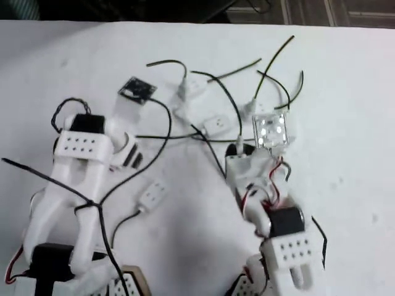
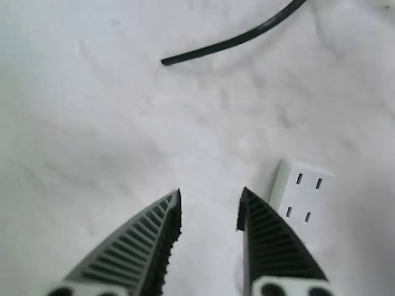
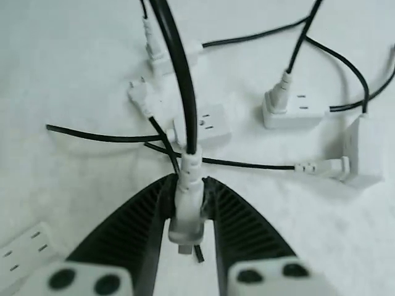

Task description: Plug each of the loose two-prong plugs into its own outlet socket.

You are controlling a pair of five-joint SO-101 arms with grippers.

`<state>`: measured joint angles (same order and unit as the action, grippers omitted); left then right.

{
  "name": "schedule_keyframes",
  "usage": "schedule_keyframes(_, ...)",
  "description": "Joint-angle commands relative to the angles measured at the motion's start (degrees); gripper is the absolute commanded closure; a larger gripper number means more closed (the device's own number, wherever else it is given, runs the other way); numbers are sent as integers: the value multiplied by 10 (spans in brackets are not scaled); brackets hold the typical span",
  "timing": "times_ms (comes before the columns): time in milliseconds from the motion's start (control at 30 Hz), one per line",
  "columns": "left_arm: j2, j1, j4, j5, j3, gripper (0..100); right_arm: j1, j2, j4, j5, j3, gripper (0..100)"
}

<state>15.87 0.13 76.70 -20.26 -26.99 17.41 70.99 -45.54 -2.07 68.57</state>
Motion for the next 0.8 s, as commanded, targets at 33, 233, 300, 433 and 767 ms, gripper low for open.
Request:
schedule_keyframes(33, 24, -2, 4, 8, 45, 872, 73, 92, -59, 0, -4, 981)
schedule_keyframes(233, 31, 3, 4, 47, 76, 872, 166, 123, -114, 19, -4, 981)
schedule_keyframes(300, 47, 27, 4, 55, 71, 872, 188, 123, -126, 25, -4, 981)
schedule_keyframes(433, 108, 84, 0, 55, 27, 872, 215, 123, -136, 29, -4, 981)
schedule_keyframes(767, 269, 179, -74, 56, -130, 871, 274, 127, -151, 29, 14, 981)
